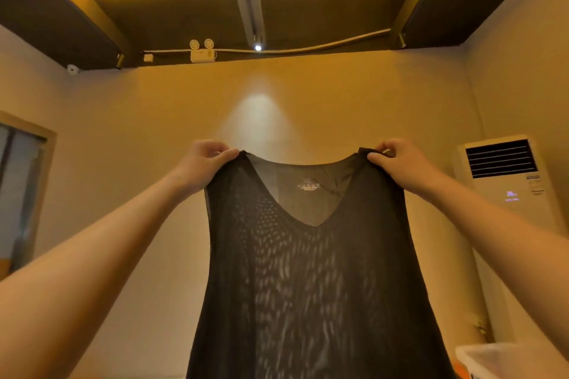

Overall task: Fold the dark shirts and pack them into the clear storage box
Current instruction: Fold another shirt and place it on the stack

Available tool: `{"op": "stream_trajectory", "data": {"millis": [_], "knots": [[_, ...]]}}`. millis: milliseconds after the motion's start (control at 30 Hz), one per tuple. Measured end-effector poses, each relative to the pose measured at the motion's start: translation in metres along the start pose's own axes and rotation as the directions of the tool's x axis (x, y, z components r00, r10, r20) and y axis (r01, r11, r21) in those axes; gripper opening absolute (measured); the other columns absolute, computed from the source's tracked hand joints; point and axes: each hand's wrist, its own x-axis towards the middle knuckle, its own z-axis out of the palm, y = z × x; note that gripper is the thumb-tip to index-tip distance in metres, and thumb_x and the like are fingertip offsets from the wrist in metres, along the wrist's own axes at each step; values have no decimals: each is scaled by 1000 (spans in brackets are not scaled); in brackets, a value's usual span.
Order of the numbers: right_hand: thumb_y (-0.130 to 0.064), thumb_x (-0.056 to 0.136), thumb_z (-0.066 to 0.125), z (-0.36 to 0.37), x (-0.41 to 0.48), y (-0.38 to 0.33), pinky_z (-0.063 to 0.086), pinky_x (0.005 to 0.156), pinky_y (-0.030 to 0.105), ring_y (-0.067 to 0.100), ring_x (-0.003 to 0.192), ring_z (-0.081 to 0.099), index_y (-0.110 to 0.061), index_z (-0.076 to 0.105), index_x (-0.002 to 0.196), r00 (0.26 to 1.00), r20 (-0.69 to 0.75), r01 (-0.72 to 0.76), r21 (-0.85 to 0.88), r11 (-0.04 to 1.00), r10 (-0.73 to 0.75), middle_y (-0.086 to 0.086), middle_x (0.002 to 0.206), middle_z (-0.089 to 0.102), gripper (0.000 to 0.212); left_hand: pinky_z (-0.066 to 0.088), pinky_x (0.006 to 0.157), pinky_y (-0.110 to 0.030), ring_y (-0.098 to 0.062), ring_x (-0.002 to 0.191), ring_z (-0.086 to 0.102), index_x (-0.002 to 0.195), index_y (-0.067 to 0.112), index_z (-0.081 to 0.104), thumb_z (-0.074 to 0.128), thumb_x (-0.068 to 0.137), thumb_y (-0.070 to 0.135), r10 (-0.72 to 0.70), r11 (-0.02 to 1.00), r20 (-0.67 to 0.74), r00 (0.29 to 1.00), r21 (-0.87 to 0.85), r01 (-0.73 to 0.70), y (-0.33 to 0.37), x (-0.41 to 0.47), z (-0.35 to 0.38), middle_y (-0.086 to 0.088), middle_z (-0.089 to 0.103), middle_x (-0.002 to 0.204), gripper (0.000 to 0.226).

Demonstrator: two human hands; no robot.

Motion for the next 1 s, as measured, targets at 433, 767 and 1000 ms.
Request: {"op": "stream_trajectory", "data": {"millis": [433, 767, 1000], "knots": [[-30, 95, 58, 175, -28, 169, 44, 74, 33, 22, 96, 57, -19, 64, 93, 906, 362, -158, -193, 969, 219, 5, 101, 61, 12, 48, 71, -32, -24, 90, 62, 94, 6, 67, 51, 98, 31, -269, 950, 286, 920, 234, 206, -231, -26, 141, -8, 67, 92, 30], [-26, 97, 54, 292, -79, 267, 51, 84, 43, 26, 102, 59, -12, 66, 104, 874, 378, -190, -312, 931, 305, 10, 110, 65, 20, 35, 53, -29, -25, 71, 55, 91, 15, 58, 43, 100, 43, -201, 755, 225, 953, 656, 4, -361, -77, 231, -3, 58, 76, 32], [-34, 98, 49, 357, -139, 327, 48, 67, 34, 26, 96, 61, -21, 64, 108, 830, 457, -16, -553, 833, 319, 4, 106, 68, 22, 35, 56, -29, -23, 70, 53, 95, 15, 57, 42, 100, 44, -346, 710, 322, 881, 703, 21, -438, -141, 289, 0, 55, 74, 33]]}}
